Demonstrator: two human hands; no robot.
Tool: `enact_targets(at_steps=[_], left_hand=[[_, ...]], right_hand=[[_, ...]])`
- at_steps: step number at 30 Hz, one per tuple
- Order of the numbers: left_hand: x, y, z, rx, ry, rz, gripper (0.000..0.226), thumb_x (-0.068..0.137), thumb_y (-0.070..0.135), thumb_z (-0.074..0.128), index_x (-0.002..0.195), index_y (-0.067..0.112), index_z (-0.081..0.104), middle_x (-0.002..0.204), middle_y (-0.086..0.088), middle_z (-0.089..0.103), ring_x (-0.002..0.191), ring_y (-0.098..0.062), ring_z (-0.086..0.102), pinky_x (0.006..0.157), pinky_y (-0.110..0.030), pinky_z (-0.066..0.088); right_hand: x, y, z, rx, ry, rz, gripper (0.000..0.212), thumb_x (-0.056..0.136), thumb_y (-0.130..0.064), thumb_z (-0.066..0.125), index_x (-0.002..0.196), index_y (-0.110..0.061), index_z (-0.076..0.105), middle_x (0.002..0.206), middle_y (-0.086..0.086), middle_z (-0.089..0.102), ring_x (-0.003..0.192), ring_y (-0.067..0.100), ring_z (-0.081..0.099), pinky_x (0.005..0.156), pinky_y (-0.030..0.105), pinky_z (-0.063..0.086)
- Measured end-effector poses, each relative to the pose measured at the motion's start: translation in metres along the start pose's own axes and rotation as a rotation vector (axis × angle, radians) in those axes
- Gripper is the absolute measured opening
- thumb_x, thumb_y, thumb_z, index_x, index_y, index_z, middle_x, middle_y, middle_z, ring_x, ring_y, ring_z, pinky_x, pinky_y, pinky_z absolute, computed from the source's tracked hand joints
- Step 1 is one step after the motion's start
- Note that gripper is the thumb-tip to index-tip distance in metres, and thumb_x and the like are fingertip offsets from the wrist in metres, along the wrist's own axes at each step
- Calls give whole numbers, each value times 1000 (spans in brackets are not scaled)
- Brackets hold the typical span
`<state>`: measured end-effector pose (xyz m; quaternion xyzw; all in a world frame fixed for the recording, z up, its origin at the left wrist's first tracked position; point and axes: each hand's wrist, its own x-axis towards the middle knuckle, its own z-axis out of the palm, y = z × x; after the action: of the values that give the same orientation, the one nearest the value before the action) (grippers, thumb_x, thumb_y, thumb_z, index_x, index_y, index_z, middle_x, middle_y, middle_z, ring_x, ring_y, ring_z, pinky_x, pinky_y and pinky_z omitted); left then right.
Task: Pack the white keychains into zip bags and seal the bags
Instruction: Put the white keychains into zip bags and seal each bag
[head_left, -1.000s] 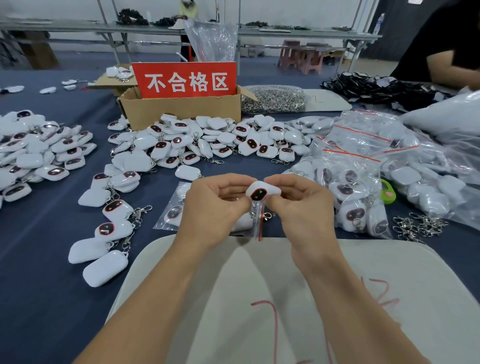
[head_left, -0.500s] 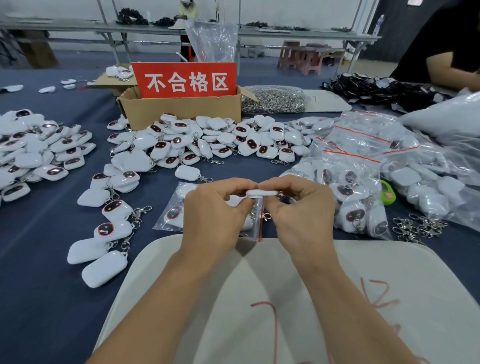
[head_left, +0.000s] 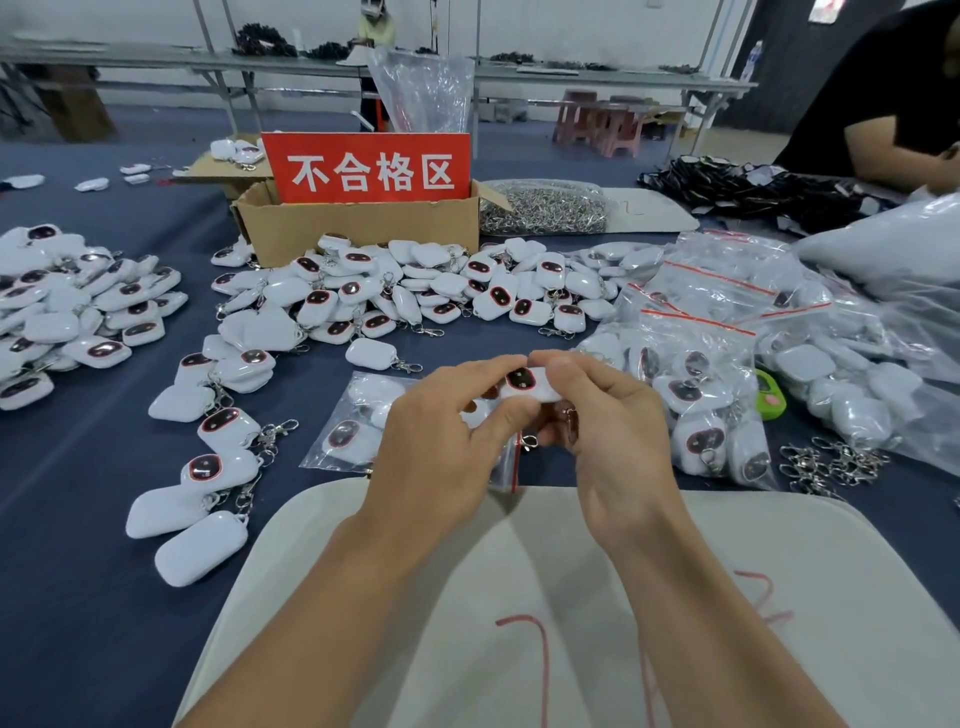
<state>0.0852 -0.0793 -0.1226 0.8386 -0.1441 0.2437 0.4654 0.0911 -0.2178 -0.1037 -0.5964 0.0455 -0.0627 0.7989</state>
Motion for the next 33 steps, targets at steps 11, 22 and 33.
enact_targets(at_steps=[11, 22, 33], left_hand=[[7, -3, -3, -136, 137, -251, 25, 93, 37, 73, 68, 36, 75, 61, 18, 69, 55, 2, 58, 55, -12, 42], [7, -5, -6, -279, -16, -204, 53, 75, 13, 81, 114, 49, 70, 91, 21, 77, 83, -4, 72, 77, -15, 54], [4, -1, 1, -70, 24, -203, 34, 97, 54, 57, 87, 28, 76, 72, 11, 71, 71, -10, 65, 62, -23, 45]], right_hand=[[-1, 9, 1, -302, -115, -28, 25, 90, -19, 66, 66, -20, 72, 66, 7, 71, 52, 9, 54, 49, 15, 42], [2, 9, -1, -241, -54, 42, 29, 100, -16, 61, 73, -7, 69, 59, 5, 65, 47, 14, 48, 44, 16, 37], [2, 5, -1, -115, -102, 19, 20, 97, -14, 65, 82, -10, 78, 75, 10, 70, 64, 19, 60, 59, 28, 48]])
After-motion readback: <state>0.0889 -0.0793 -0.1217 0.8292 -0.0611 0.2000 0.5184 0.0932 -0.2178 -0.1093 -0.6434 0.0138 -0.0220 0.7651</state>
